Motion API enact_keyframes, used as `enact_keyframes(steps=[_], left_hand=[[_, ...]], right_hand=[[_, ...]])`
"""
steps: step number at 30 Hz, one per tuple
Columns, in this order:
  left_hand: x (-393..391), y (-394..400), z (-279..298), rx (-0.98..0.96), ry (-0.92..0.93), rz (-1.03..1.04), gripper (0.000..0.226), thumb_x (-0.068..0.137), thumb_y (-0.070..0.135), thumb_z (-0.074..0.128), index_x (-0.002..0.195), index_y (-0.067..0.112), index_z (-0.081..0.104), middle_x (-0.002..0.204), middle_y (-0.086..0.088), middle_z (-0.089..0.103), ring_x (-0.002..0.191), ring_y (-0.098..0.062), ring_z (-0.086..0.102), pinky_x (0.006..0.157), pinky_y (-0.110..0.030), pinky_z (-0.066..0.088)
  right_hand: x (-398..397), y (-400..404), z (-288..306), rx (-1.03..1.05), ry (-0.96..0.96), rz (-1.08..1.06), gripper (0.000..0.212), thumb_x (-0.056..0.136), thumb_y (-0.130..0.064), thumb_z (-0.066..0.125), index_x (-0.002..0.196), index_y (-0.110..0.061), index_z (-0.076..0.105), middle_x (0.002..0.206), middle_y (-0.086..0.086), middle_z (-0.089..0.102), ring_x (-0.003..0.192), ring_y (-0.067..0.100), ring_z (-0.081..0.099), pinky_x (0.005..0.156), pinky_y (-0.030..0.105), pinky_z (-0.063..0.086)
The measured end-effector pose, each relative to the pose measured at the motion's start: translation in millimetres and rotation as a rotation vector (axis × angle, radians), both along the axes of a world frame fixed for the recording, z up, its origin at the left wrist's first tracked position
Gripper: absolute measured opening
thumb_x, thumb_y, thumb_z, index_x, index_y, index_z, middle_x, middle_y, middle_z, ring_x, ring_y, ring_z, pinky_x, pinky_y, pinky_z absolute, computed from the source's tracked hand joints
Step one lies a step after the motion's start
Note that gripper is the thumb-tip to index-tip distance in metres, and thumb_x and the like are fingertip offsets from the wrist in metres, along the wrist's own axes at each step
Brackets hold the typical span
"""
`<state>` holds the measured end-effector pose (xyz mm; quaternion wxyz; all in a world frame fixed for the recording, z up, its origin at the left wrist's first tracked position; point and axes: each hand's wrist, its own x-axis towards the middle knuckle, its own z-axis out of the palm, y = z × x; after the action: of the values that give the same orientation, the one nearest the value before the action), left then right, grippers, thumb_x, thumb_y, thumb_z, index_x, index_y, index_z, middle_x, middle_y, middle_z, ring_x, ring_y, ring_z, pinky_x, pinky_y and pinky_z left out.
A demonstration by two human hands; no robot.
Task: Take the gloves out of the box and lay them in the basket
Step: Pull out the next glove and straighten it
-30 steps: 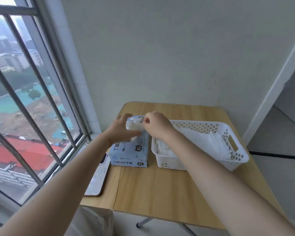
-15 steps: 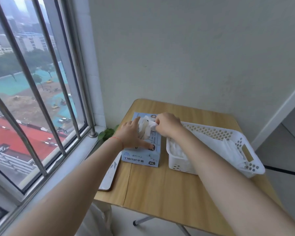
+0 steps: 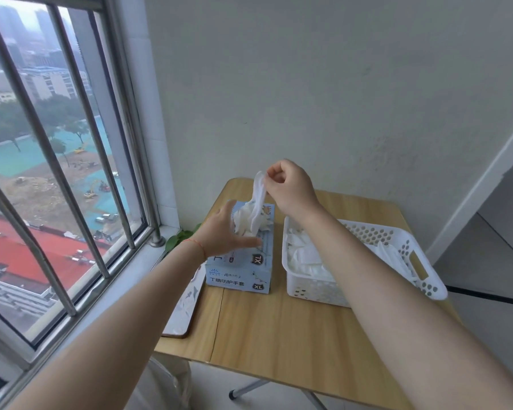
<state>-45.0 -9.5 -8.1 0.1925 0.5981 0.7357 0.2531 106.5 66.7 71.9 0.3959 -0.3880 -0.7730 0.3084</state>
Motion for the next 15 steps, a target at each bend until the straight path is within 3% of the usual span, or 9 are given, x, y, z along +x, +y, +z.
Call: enact_keyframes(steps=[3, 8, 11, 13, 15], left_hand=[[0, -1, -6, -0.054, 0.053, -0.023, 0.125, 0.06, 0.061, 0.084, 0.154, 0.025, 0.01, 0.135, -0.007, 0.053, 0.112, -0.025, 0.056, 0.097, -0.042, 0.05], [2, 0, -9, -0.035, 0.051, 0.009, 0.129, 0.06, 0.058, 0.086, 0.154, 0.018, 0.006, 0.138, -0.007, 0.052, 0.116, -0.026, 0.056, 0.098, -0.043, 0.05], [3, 0, -4, 0.055, -0.055, 0.018, 0.13, 0.062, 0.053, 0.087, 0.156, 0.018, 0.004, 0.151, -0.008, 0.039, 0.13, -0.027, 0.047, 0.105, -0.038, 0.043], [5, -2, 2, 0.198, -0.09, 0.079, 0.113, 0.068, 0.047, 0.086, 0.153, 0.018, 0.017, 0.15, -0.009, 0.04, 0.132, -0.027, 0.044, 0.107, -0.039, 0.04], [7, -3, 9, 0.384, -0.063, 0.138, 0.075, 0.075, 0.038, 0.081, 0.137, 0.019, 0.043, 0.132, -0.005, 0.051, 0.12, -0.024, 0.051, 0.101, -0.038, 0.045]], right_hand=[[-5, 0, 5, 0.005, 0.087, 0.02, 0.016, 0.092, -0.018, 0.058, 0.081, -0.029, 0.053, 0.088, -0.001, 0.065, 0.084, 0.02, 0.067, 0.077, 0.033, 0.056], [-4, -6, 13, 0.065, 0.169, -0.015, 0.005, 0.096, -0.017, 0.05, 0.093, -0.02, 0.051, 0.088, 0.004, 0.064, 0.081, 0.022, 0.065, 0.07, 0.026, 0.051], [-2, -2, 8, -0.025, 0.075, -0.011, 0.004, 0.098, -0.021, 0.045, 0.096, -0.021, 0.047, 0.093, 0.007, 0.065, 0.083, 0.025, 0.067, 0.077, 0.038, 0.057], [0, -2, 8, -0.078, 0.016, -0.013, 0.005, 0.099, -0.022, 0.043, 0.096, -0.022, 0.046, 0.096, 0.008, 0.063, 0.082, 0.029, 0.069, 0.077, 0.047, 0.058], [0, -4, 10, -0.107, -0.006, -0.015, 0.005, 0.1, -0.022, 0.042, 0.098, -0.02, 0.046, 0.098, 0.008, 0.061, 0.081, 0.03, 0.069, 0.075, 0.048, 0.058]])
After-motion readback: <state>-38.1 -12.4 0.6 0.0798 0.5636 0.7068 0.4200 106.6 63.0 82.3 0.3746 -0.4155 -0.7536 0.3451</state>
